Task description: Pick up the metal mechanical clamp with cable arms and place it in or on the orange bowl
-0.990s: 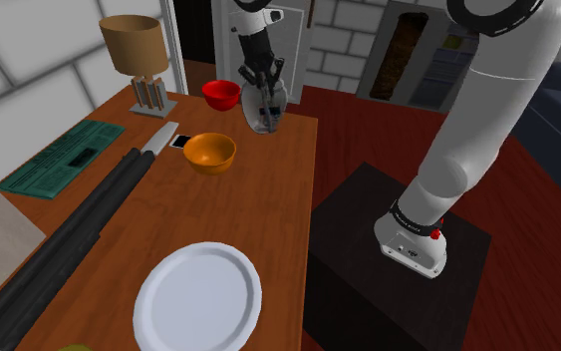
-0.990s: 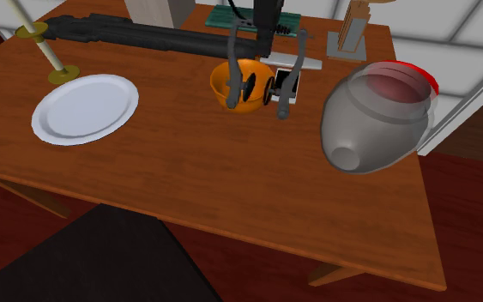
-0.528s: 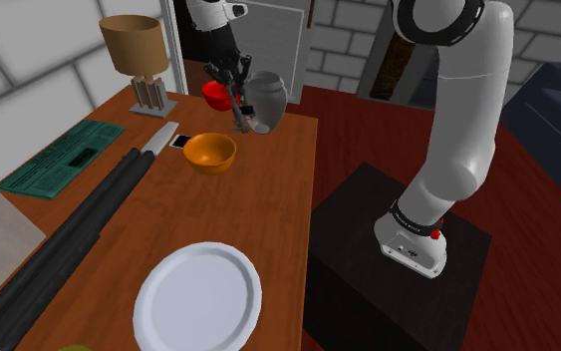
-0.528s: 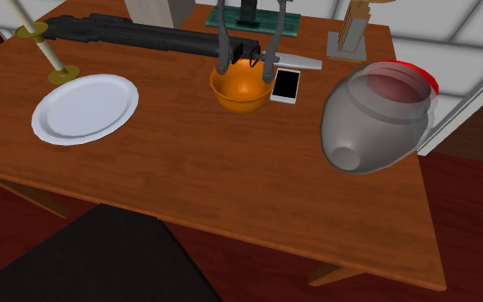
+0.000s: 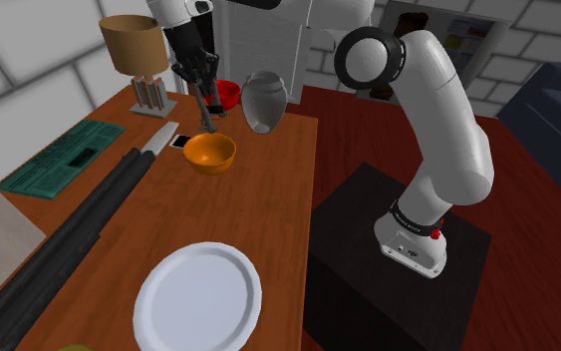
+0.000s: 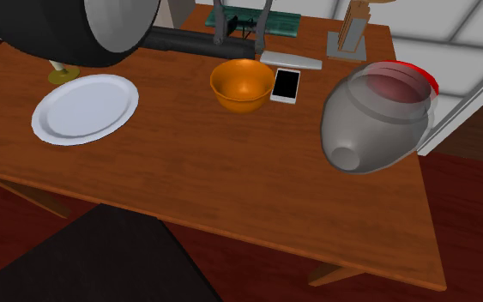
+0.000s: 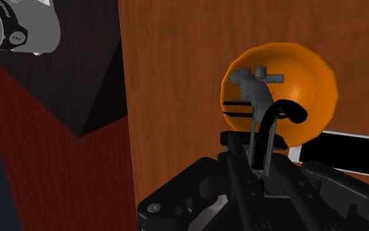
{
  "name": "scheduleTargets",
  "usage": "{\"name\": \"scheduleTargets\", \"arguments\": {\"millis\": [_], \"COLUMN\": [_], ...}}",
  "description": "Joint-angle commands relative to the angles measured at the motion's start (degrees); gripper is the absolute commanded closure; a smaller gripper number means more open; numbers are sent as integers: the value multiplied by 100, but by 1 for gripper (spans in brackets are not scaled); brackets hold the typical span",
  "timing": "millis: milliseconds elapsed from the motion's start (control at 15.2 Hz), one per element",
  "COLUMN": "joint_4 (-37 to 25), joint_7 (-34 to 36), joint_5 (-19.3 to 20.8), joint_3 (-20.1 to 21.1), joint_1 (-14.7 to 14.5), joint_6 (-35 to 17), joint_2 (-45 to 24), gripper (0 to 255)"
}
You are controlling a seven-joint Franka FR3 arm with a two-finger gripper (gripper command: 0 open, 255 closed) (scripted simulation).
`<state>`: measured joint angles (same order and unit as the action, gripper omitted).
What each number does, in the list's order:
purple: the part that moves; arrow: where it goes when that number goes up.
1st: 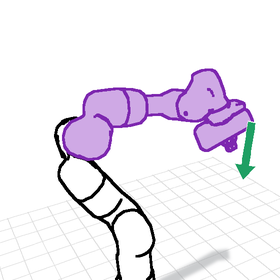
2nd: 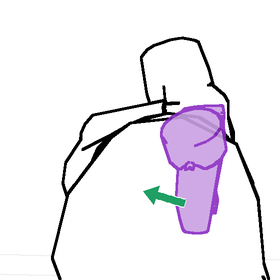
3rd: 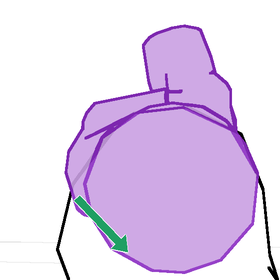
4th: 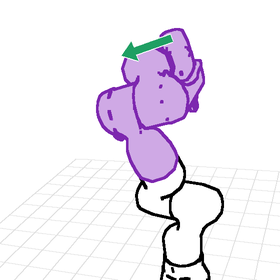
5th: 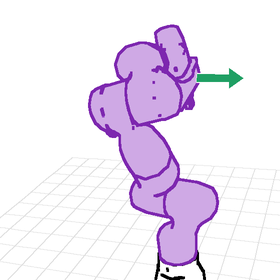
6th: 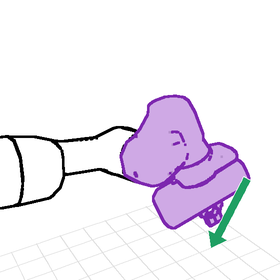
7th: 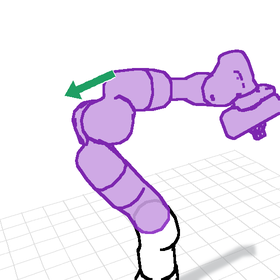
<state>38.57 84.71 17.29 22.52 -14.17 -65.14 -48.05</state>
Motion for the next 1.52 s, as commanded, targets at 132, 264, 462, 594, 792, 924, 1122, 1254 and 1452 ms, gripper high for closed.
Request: {"name": "scheduleTargets", "arguments": {"millis": [132, 264, 462, 594, 792, 924, 1122, 1254, 1452], "joint_4": [706, 1030, 1425, 1647, 1935, 2103, 2205, 2204, 2204], "joint_7": [96, 128, 167, 188, 217, 234, 245, 245, 245], "joint_5": [-52, -74, -95, -102, -107, -106, -104, -104, -104], "joint_3": [57, 76, 95, 102, 107, 108, 107, 107, 107], "joint_1": [163, 239, 326, 372, 428, 458, 476, 476, 476], "joint_6": [-476, -699, -994, -1174, -1424, -1581, -1681, -1680, -1680], "joint_2": [207, 294, 378, 412, 438, 443, 441, 441, 441], "gripper": [255, 255, 255, 255, 255, 255, 255, 255, 255]}}
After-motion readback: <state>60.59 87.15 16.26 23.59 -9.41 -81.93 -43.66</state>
